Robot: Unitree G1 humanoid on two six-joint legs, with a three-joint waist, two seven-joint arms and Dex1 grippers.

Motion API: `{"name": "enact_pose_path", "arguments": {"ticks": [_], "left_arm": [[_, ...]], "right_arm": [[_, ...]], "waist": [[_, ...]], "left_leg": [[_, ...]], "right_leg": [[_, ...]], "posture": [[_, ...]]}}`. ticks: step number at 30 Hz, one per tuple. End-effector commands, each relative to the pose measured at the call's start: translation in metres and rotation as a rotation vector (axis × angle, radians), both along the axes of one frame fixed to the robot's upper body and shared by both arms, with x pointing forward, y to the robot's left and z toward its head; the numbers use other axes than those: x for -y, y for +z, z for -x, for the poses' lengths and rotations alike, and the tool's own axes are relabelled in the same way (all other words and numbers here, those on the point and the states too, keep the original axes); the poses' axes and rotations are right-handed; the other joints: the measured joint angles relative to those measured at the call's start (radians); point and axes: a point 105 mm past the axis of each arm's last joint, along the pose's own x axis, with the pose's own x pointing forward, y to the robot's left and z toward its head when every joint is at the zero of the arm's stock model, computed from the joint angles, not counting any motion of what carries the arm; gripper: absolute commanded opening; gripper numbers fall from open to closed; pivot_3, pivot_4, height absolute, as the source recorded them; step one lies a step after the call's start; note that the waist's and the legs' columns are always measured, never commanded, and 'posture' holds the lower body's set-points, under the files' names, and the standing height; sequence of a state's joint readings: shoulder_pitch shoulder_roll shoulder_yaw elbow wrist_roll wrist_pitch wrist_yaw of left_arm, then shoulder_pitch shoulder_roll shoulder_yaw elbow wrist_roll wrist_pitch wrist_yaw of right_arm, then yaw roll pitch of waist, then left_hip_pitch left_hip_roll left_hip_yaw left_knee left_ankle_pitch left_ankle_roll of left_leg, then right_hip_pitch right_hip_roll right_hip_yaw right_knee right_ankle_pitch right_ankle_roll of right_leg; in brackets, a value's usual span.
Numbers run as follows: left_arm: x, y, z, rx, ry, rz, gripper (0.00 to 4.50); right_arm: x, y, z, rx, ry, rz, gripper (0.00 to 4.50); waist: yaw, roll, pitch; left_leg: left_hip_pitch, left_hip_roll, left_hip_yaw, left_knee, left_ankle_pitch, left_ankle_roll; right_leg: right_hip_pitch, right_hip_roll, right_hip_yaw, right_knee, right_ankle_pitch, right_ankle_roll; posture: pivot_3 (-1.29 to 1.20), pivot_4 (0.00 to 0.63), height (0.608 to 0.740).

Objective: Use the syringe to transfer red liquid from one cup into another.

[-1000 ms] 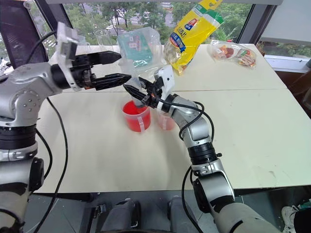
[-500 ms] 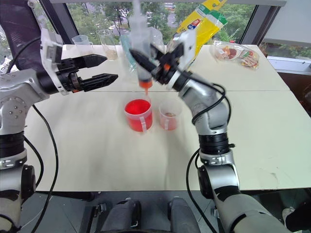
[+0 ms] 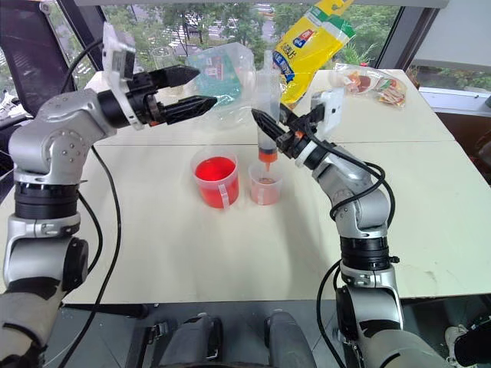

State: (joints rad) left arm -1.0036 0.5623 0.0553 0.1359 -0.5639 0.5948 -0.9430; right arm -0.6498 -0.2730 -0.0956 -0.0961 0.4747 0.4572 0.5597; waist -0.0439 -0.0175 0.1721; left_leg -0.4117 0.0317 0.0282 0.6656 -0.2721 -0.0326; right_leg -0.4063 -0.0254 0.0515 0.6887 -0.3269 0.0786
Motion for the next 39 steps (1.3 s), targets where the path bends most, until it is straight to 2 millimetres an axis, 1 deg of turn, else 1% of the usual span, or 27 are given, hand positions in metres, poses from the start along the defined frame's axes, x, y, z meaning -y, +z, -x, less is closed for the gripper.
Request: {"name": "enact_pose_path", "arguments": {"ticks": [1,6,15,18,22,26,27,29,30,32,33,35,37,39], "left_arm": [[0.007,0.019,-0.005,0.08,-0.001,0.008,4.46],[0.024,0.027,-0.021,0.095,-0.017,0.032,4.46],[0.047,0.029,-0.033,0.096,-0.079,0.032,4.46],[0.055,0.028,-0.033,0.096,-0.112,0.021,4.46],[0.069,0.021,-0.029,0.075,-0.199,-0.014,4.46],[0.076,0.015,-0.026,0.043,-0.268,-0.036,4.46],[0.077,0.014,-0.026,0.037,-0.277,-0.038,4.23],[0.079,0.012,-0.027,0.02,-0.292,-0.039,3.6],[0.079,0.011,-0.027,0.012,-0.297,-0.041,2.98],[0.08,0.009,-0.028,0.002,-0.308,-0.046,1.98],[0.081,0.008,-0.028,-0.002,-0.313,-0.048,1.66],[0.082,0.006,-0.027,-0.008,-0.327,-0.053,0.63],[0.084,0.004,-0.025,-0.01,-0.343,-0.059,0.05],[0.086,0.002,-0.024,-0.009,-0.351,-0.074,0.05]], "right_arm": [[-0.003,0.013,0.008,0.076,-0.001,-0.011,1.39],[-0.009,0.013,0.011,0.079,0.003,-0.015,1.39],[-0.014,0.016,0.014,0.092,0.02,0.003,1.39],[-0.014,0.016,0.015,0.096,0.021,0.008,1.39],[-0.015,0.015,0.018,0.103,0.028,0.021,1.39],[-0.018,0.013,0.02,0.11,0.037,0.041,1.39],[-0.018,0.012,0.02,0.112,0.039,0.045,1.39],[-0.019,0.012,0.021,0.116,0.043,0.052,1.39],[-0.019,0.011,0.021,0.118,0.043,0.057,1.39],[-0.02,0.011,0.022,0.12,0.043,0.063,1.39],[-0.02,0.01,0.022,0.12,0.043,0.064,1.39],[-0.019,0.01,0.022,0.121,0.043,0.065,1.39],[-0.019,0.01,0.022,0.124,0.043,0.069,1.39],[-0.019,0.011,0.022,0.128,0.042,0.072,1.39]], "waist": [[0.002,0.0,0.0],[0.004,0.0,0.0],[0.002,0.0,0.0],[0.003,0.0,0.0],[0.002,0.0,0.0],[0.0,0.0,0.0],[0.001,0.0,0.0],[0.002,0.0,0.0],[0.002,0.0,0.0],[0.002,0.0,0.0],[0.002,0.0,0.0],[0.002,0.0,0.0],[0.001,0.0,0.0],[0.001,0.0,0.0]], "left_leg": [[0.0,0.0,0.0,0.0,0.0,0.0],[0.0,0.0,0.0,0.001,0.0,0.0],[0.0,0.0,0.0,0.0,0.0,0.0],[-0.001,0.0,0.0,0.0,0.0,0.0],[-0.001,0.0,0.0,0.0,0.0,0.0],[-0.001,0.0,0.0,0.0,0.0,0.0],[-0.001,0.0,0.0,0.0,0.0,0.0],[-0.001,0.0,0.0,0.0,0.0,0.0],[-0.001,0.0,0.0,0.0,0.0,0.0],[-0.001,0.0,0.0,0.0,0.0,0.0],[-0.001,0.0,0.0,0.0,0.0,0.0],[-0.001,0.0,0.0,0.0,0.0,0.0],[-0.001,0.0,0.0,0.0,0.0,0.0],[-0.001,0.0,0.0,0.0,0.0,0.0]], "right_leg": [[0.0,0.0,0.0,0.0,0.0,0.0],[0.0,0.0,-0.001,0.0,0.0,0.0],[0.0,0.001,-0.001,-0.001,0.0,0.0],[0.0,0.001,-0.001,-0.001,0.0,0.0],[0.0,0.001,-0.001,-0.001,0.0,0.0],[0.0,0.001,-0.001,-0.001,0.0,0.0],[0.0,0.002,-0.001,-0.001,0.0,0.0],[0.0,0.003,-0.001,-0.001,0.0,0.0],[0.0,0.003,-0.001,-0.001,0.0,0.0],[0.0,0.003,-0.001,-0.001,0.0,0.0],[0.0,0.003,-0.001,-0.001,0.0,0.0],[0.0,0.003,-0.001,-0.001,0.0,0.0],[0.0,0.003,-0.001,-0.001,0.0,0.0],[0.0,0.004,0.0,-0.001,0.0,0.0]], "posture": [[0.0,0.15,0.74],[0.0,0.15,0.74],[0.0,0.15,0.74],[0.0,0.15,0.74],[0.0,0.15,0.74],[0.0,0.15,0.74],[0.0,0.15,0.74],[0.0,0.15,0.74],[0.0,0.15,0.74],[0.0,0.15,0.74],[0.0,0.15,0.74],[0.0,0.15,0.74],[0.0,0.15,0.74],[0.0,0.15,0.74]]}}
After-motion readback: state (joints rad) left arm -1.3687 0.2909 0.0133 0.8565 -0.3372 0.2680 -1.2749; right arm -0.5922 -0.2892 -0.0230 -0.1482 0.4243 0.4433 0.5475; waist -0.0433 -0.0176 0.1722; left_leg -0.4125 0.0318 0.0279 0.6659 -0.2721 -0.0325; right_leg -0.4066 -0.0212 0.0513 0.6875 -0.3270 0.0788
